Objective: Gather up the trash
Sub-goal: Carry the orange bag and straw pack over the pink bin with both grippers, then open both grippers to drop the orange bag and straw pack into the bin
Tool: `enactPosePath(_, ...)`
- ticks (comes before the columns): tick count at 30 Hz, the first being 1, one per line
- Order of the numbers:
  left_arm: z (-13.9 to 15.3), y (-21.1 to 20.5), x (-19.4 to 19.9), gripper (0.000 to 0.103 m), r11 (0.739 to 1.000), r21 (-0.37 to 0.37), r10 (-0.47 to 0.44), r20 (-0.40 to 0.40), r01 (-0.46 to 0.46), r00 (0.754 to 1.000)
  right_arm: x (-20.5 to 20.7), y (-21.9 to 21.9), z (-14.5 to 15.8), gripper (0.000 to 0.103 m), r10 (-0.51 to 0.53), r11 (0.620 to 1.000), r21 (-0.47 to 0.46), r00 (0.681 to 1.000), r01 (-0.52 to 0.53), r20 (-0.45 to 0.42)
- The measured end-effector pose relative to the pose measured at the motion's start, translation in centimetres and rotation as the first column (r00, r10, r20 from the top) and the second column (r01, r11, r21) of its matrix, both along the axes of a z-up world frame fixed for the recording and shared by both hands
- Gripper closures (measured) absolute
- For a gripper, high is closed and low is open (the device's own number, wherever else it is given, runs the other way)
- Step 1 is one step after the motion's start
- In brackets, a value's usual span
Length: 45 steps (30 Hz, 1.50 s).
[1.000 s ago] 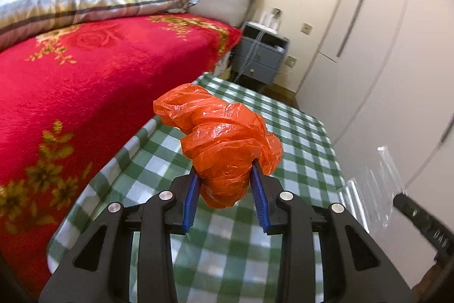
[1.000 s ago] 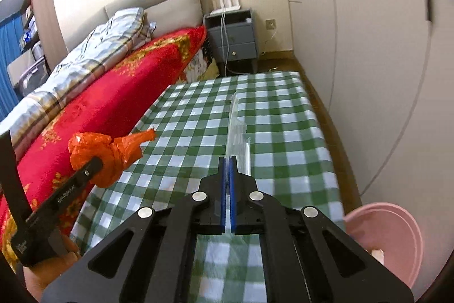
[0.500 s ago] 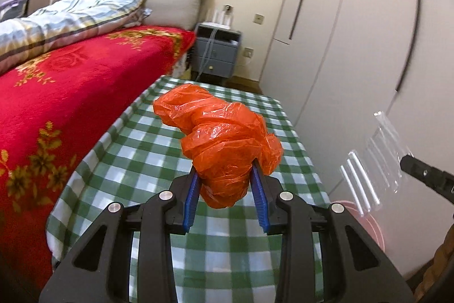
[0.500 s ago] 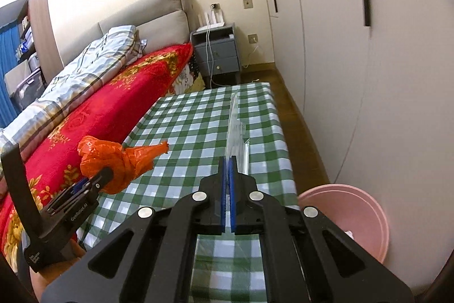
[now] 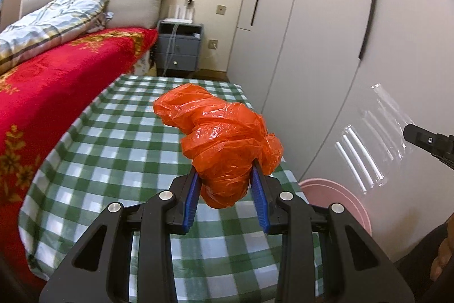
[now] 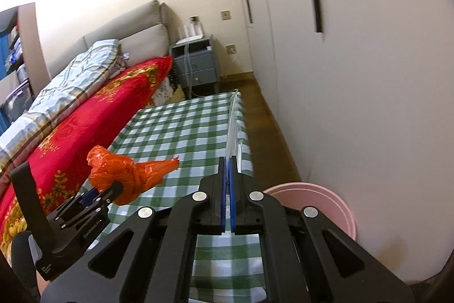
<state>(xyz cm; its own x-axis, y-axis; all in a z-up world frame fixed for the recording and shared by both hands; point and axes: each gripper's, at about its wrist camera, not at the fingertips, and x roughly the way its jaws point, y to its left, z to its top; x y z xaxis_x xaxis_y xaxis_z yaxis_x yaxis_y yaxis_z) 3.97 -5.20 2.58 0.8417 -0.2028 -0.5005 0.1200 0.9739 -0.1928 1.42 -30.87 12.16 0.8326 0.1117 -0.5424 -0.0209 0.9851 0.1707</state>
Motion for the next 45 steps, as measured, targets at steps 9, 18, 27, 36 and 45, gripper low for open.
enactPosePath(9, -1.3, -3.7, 0.5, 0.070, 0.994, -0.004, -0.106, -0.023, 0.106, 0.994, -0.2, -4.4, -2.0, 0.101, -0.114, 0.993, 0.020, 0.992, 0.115, -0.050)
enactPosePath(18, -2.3, -8.2, 1.5, 0.070, 0.976, -0.018, -0.219, -0.048, 0.218, 0.975, -0.2, -6.6, -3.2, 0.101, -0.171, 0.985, 0.008, 0.982, 0.172, -0.082)
enactPosePath(27, -3.5, -12.3, 3.6, 0.069, 0.955, 0.011, -0.296, -0.069, 0.298, 0.953, 0.0, -7.7, -4.7, 0.101, -0.215, 0.977, -0.020, 0.966, 0.214, -0.141)
enactPosePath(36, -5.5, -15.6, 5.7, 0.069, 0.936, 0.015, -0.349, -0.110, 0.353, 0.931, 1.0, -8.4, -5.9, 0.101, -0.246, 0.969, -0.030, 0.952, 0.245, -0.183)
enactPosePath(45, -6.4, -16.4, 7.5, 0.058, 0.915, -0.050, -0.403, -0.125, 0.400, 0.907, 1.3, -8.9, -6.7, 0.097, -0.283, 0.959, -0.054, 0.935, 0.278, -0.212)
